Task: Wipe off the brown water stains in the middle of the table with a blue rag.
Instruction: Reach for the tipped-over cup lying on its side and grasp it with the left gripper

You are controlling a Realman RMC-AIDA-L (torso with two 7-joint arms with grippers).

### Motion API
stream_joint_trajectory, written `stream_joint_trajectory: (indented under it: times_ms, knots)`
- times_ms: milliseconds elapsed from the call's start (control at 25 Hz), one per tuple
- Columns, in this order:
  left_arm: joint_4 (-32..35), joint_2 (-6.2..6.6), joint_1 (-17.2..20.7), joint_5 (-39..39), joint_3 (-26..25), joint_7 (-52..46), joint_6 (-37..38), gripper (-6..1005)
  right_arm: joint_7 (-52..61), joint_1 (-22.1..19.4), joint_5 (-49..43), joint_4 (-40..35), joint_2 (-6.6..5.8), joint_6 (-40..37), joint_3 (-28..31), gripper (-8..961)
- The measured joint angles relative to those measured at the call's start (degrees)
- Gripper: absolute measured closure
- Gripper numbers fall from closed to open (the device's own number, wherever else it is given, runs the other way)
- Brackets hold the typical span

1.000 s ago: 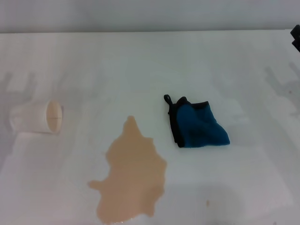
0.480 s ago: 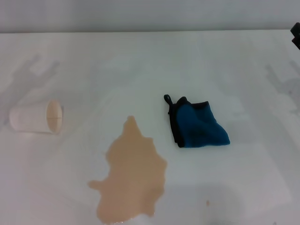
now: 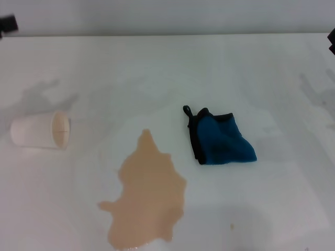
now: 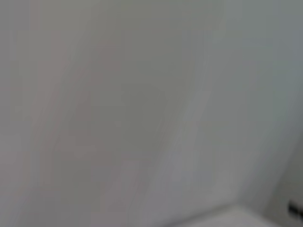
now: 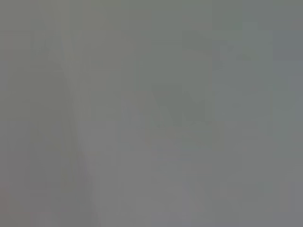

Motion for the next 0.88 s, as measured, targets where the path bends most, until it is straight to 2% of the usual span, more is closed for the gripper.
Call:
stream_joint_trajectory:
  times_ms: [160,360,480,560,760,880]
  knots:
    - [3.2,0.91,-1.8,10.4,-2.7,-0.7,4.3,175,0.0,0.1,0.0,0.0,-0.02,0.1,0.0,85]
    - [8.9,2.27,-6.5,29.8,-4.0,0.9,11.6,178,0.0,0.3,0.0,0.0,-0.04,0.3,-0.1,84]
    - [10.4,2.48,-9.5,37.1,-4.1,1.8,12.9,178,0.0,0.3,0.0,0.0,-0.04,0.3,-0.2,84]
    - [10.5,2.59,-10.9,39.1,-3.8,4.0,12.9,177,0.0,0.4,0.0,0.0,-0.04,0.3,-0.3,84]
    - [10.6,1.68,-14.3,45.5,-3.6,9.8,12.5,177,-0.2,0.4,0.0,0.0,-0.04,0.5,-0.2,85]
    - [9.6,-0.09,-16.3,49.2,-3.2,13.5,12.3,177,-0.2,0.5,0.0,-0.3,-0.04,0.8,-0.1,85]
